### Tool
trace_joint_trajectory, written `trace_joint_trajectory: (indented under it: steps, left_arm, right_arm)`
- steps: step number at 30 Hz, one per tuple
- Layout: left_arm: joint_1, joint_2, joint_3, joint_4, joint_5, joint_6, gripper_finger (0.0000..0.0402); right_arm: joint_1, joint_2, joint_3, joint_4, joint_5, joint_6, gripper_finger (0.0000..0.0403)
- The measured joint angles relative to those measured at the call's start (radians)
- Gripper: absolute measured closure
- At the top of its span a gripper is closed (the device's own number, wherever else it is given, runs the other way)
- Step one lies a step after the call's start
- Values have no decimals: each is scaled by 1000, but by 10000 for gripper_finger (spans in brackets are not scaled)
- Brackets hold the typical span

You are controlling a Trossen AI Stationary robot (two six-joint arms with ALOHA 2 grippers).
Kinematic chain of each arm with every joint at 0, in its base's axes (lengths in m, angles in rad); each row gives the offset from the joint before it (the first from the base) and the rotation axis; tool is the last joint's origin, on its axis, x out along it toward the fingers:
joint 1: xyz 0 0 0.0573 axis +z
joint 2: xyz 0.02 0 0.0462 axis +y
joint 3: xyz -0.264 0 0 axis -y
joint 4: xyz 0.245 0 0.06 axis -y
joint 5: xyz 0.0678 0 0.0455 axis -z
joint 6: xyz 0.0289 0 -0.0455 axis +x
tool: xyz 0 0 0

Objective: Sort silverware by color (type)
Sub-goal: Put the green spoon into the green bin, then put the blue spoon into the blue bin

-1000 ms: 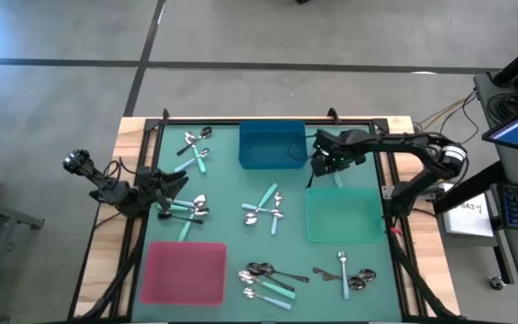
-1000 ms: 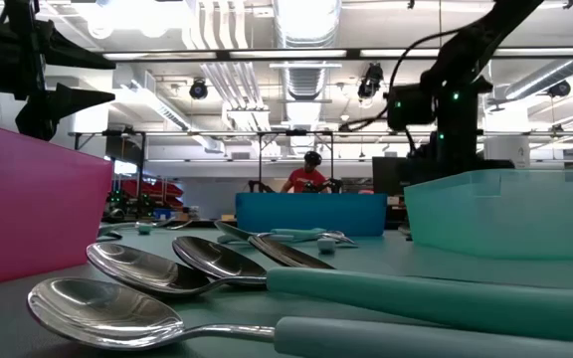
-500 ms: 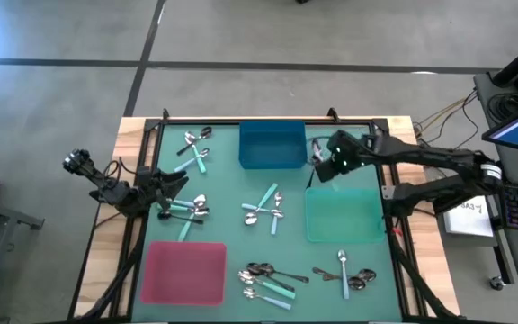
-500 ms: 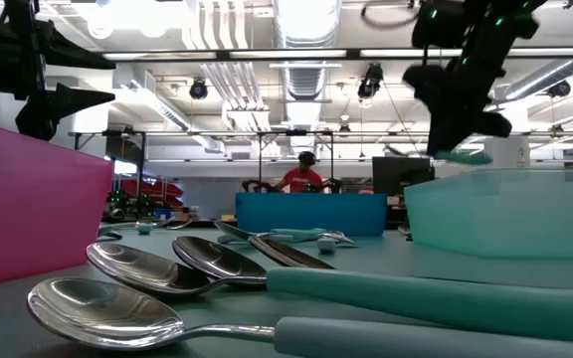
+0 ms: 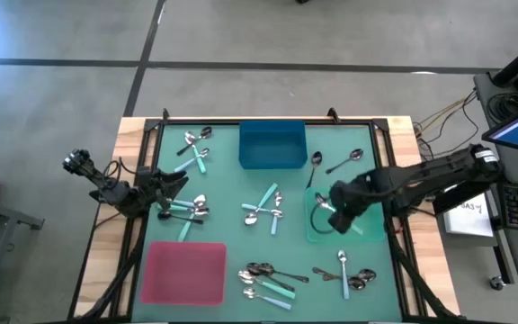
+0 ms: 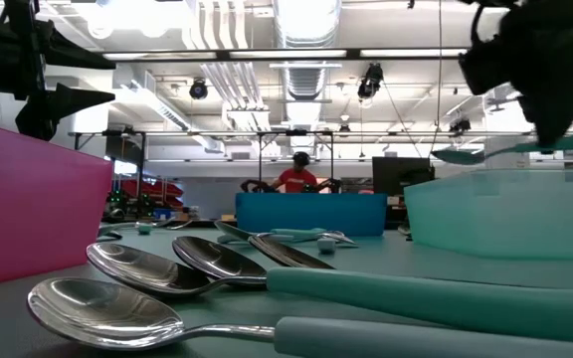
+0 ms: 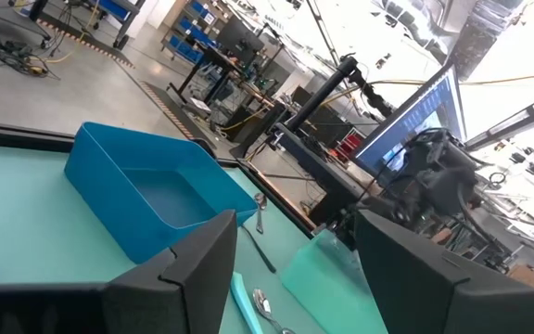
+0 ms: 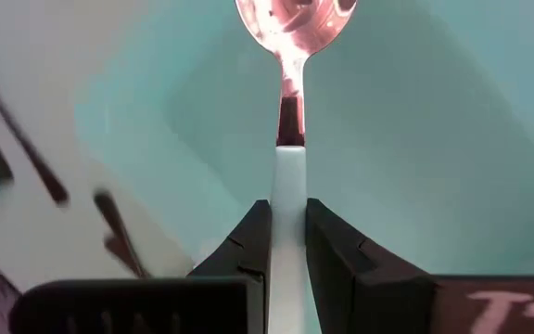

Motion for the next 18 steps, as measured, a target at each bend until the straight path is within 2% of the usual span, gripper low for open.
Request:
trace_joint_trajectory:
  steps: [5, 12, 18]
  left_arm:
    - [0, 0, 0, 0, 0, 0, 196]
    - [0, 0, 0, 0, 0, 0, 196]
    - [0, 0, 0, 0, 0, 0, 196]
  right_arm:
    - [40, 44, 0, -4, 10, 0, 364]
    - [39, 76, 0, -6, -44, -7, 279]
    - [58, 63, 0, -3, -174, 141, 238]
